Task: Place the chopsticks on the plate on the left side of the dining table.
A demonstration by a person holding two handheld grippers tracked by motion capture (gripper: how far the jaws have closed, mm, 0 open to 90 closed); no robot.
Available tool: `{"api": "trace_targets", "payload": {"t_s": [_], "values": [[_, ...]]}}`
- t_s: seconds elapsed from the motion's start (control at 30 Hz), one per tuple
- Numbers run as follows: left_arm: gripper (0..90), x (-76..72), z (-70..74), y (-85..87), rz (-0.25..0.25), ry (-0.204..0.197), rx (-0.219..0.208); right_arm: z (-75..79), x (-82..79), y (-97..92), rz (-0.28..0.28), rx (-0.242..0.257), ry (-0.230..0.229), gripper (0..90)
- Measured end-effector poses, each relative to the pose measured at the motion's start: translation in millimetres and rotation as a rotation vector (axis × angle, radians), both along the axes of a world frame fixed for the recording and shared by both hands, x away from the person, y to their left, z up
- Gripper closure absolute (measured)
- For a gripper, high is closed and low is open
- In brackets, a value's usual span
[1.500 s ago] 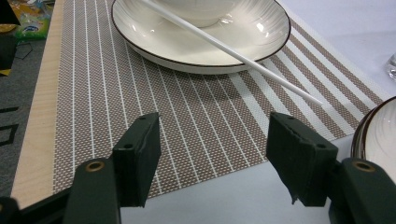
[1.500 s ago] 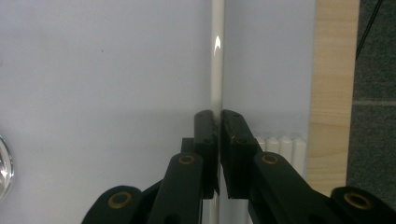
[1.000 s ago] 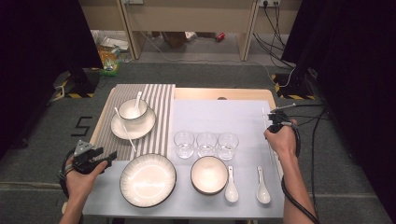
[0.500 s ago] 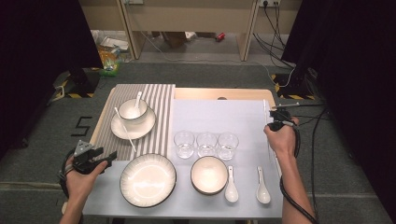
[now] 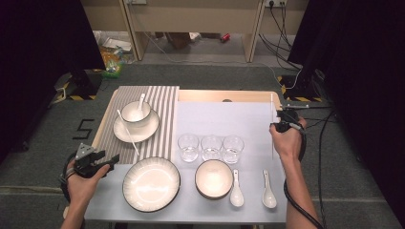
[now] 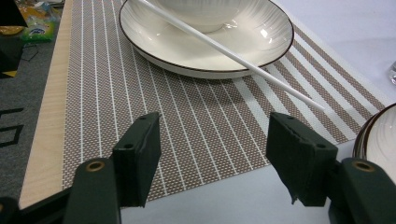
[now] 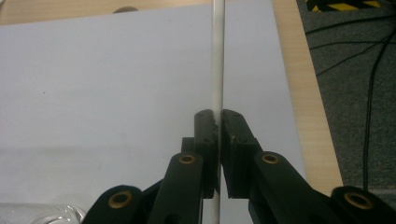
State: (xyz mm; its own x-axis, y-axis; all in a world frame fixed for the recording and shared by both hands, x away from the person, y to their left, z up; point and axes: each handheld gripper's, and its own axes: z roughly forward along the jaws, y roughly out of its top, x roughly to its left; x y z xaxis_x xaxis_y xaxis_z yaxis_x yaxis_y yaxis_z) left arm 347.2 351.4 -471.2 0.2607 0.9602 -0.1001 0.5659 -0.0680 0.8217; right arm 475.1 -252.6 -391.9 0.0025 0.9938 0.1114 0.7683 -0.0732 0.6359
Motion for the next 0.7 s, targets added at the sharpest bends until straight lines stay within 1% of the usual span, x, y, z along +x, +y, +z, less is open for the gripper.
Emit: {"api": "trace_targets", "payload": {"t_s": [0.03, 0.07, 0.27, 0.47, 0.53, 0.57, 0.6, 0.7], "values": [[34.7, 0.0, 0.0, 0.3, -0.001, 0.001, 0.0, 0.8, -0.4, 0.7, -0.005, 0.007, -0.007, 85.8], [34.6, -0.1, 0.0, 0.3, 0.001, 0.001, 0.0, 1.1, -0.4, 0.6, 0.001, 0.001, -0.015, 85.8], [34.7, -0.1, 0.3, 0.1, 0.001, 0.0, 0.0, 2.6, -1.3, 1.4, -0.007, 0.009, -0.051, 85.8], [34.7, 0.1, 0.0, -0.4, 0.0, 0.001, 0.001, 5.7, -2.2, 1.7, -0.007, 0.011, -0.101, 85.8], [34.7, 0.1, 0.1, -0.7, 0.001, 0.0, 0.004, 7.3, -2.5, 2.5, -0.011, 0.011, -0.108, 85.7], [34.9, 0.1, 0.2, -0.9, 0.002, -0.003, 0.005, 7.6, -2.4, 2.4, -0.004, 0.012, -0.119, 85.7], [34.9, 0.2, 0.3, -0.9, 0.002, -0.003, 0.004, 9.1, -3.0, 3.6, -0.011, 0.012, -0.117, 85.8], [34.8, 0.4, 0.8, -1.2, 0.002, -0.006, 0.004, 10.9, -3.2, 4.9, -0.011, 0.019, -0.148, 85.7]]}}
